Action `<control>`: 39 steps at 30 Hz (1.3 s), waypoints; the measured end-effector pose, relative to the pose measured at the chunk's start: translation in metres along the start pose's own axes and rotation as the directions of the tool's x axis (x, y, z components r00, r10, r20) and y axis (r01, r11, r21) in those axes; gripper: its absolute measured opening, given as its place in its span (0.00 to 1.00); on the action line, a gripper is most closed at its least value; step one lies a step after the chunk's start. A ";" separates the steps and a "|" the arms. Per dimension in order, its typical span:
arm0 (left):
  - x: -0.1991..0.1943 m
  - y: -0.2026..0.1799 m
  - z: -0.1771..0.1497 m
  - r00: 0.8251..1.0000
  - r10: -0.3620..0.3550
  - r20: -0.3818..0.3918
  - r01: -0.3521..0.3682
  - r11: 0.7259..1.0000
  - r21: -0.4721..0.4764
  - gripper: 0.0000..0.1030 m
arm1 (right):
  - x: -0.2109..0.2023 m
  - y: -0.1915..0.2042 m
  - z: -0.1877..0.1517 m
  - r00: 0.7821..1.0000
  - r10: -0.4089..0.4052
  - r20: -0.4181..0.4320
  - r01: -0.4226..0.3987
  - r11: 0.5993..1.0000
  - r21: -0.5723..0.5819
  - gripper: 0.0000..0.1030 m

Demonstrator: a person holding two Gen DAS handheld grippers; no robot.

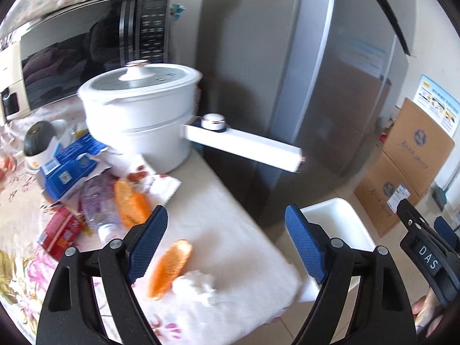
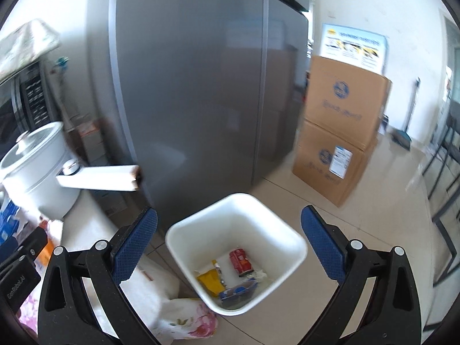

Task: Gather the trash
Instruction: 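Move both tools back over the table toward the remaining trash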

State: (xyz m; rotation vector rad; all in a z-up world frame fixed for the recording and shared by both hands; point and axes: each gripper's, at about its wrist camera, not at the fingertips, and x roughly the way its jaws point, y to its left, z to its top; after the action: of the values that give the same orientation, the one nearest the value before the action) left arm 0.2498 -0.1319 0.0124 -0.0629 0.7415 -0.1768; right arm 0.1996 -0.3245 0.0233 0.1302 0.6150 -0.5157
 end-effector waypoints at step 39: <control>0.006 0.249 -0.019 0.964 0.217 -0.152 -0.244 0.950 -0.193 0.79 | -0.042 0.226 -0.052 0.966 0.257 -0.007 -0.249 0.927 -0.279 0.93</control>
State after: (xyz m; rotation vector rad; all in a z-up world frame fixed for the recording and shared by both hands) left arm 0.2760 0.1121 -0.0352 -0.1664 0.8888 0.1240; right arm 0.2564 -0.0973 -0.0019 -0.0643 0.6253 -0.1765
